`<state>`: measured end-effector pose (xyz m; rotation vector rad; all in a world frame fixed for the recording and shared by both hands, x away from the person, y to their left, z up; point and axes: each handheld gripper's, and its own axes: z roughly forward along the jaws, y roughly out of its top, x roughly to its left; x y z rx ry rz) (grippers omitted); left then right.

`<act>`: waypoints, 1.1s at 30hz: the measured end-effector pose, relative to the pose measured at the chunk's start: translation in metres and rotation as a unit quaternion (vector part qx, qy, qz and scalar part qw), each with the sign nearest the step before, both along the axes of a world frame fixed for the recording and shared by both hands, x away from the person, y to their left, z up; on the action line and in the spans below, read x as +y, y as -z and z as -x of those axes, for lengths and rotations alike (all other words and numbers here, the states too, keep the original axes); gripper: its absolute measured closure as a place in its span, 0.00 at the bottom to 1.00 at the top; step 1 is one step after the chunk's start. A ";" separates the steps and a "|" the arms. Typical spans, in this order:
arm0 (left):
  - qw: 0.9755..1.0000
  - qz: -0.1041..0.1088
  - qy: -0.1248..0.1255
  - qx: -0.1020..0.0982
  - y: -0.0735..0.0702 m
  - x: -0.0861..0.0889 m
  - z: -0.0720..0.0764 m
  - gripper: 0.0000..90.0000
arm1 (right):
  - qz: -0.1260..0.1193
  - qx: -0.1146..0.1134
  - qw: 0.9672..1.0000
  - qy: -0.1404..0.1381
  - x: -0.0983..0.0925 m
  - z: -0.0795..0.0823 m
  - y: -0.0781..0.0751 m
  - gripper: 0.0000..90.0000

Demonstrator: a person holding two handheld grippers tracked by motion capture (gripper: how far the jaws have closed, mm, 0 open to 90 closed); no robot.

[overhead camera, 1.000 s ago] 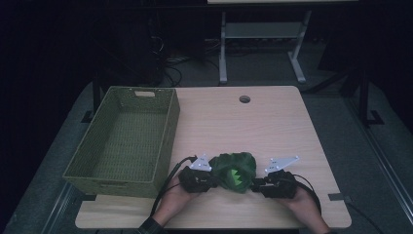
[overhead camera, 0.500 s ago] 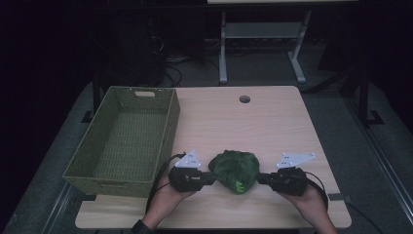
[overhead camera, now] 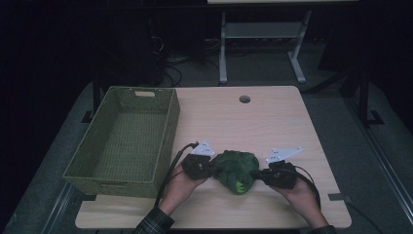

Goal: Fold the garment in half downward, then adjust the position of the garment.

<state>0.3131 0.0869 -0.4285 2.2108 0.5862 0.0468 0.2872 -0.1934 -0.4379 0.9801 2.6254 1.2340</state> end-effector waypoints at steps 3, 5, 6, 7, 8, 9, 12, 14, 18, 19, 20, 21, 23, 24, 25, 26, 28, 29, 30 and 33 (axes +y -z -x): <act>1.000 -0.013 -0.002 0.010 0.011 0.000 0.000 1.00 | 0.012 0.013 1.000 -0.003 0.002 -0.003 0.010 1.00; 1.000 -0.026 -0.004 0.012 0.017 0.001 0.000 1.00 | 0.023 0.020 0.999 -0.009 0.004 -0.005 0.017 1.00; 0.999 -0.029 -0.004 0.013 0.019 0.002 0.000 1.00 | 0.025 0.025 0.999 -0.009 0.007 -0.006 0.019 1.00; 0.999 -0.031 -0.005 0.015 0.022 0.003 0.000 1.00 | 0.025 0.025 0.999 -0.009 0.007 -0.006 0.019 1.00; 0.999 -0.033 -0.008 0.017 0.024 0.003 0.000 1.00 | 0.025 0.020 0.999 -0.013 0.008 -0.006 0.020 1.00; 0.999 -0.036 -0.007 0.017 0.026 0.003 0.000 1.00 | 0.025 0.023 0.999 -0.011 0.009 -0.006 0.020 1.00; 0.998 -0.059 -0.004 0.012 0.031 0.001 -0.001 1.00 | 0.030 0.028 0.999 -0.013 0.010 -0.008 0.023 1.00; 0.998 -0.066 -0.005 0.011 0.034 0.000 -0.002 1.00 | 0.032 0.031 0.999 -0.012 0.011 -0.009 0.025 1.00; 0.998 -0.063 -0.015 0.016 0.035 0.004 -0.005 1.00 | 0.045 0.025 0.999 -0.009 0.010 -0.009 0.025 1.00; 0.998 -0.059 -0.019 0.017 0.034 0.004 -0.005 1.00 | 0.051 0.021 0.998 -0.006 0.007 -0.009 0.025 1.00; 0.998 -0.059 -0.018 0.016 0.033 0.005 -0.005 1.00 | 0.058 0.022 0.998 0.001 0.005 -0.010 0.024 1.00; 0.998 -0.057 -0.020 0.015 0.032 0.006 -0.005 1.00 | 0.061 0.019 0.998 0.005 0.001 -0.011 0.024 1.00; 0.998 -0.050 -0.022 0.016 0.029 0.008 -0.004 1.00 | 0.049 0.022 0.998 0.027 -0.012 -0.015 0.023 1.00; 0.998 -0.050 -0.018 0.016 0.027 0.010 -0.003 1.00 | 0.049 0.022 0.998 0.027 -0.012 -0.015 0.023 1.00; 0.999 -0.044 -0.020 0.017 0.025 0.011 -0.002 1.00 | 0.042 0.020 0.998 0.032 -0.015 -0.018 0.022 1.00; 0.999 -0.043 -0.017 0.015 0.023 0.012 -0.001 1.00 | 0.035 0.019 0.998 0.038 -0.019 -0.020 0.021 1.00; 0.999 -0.031 -0.017 0.017 0.019 0.012 0.003 1.00 | 0.031 0.014 0.998 0.051 -0.026 -0.028 0.014 1.00; 0.999 -0.029 -0.014 0.017 0.017 0.013 0.005 1.00 | 0.027 0.010 0.998 0.054 -0.028 -0.032 0.011 1.00; 0.999 -0.028 -0.011 0.017 0.015 0.013 0.006 1.00 | 0.027 0.010 0.998 0.054 -0.028 -0.032 0.011 1.00; 1.000 -0.022 -0.005 0.017 0.010 0.014 0.013 1.00 | 0.019 0.003 0.998 0.066 -0.032 -0.044 0.003 1.00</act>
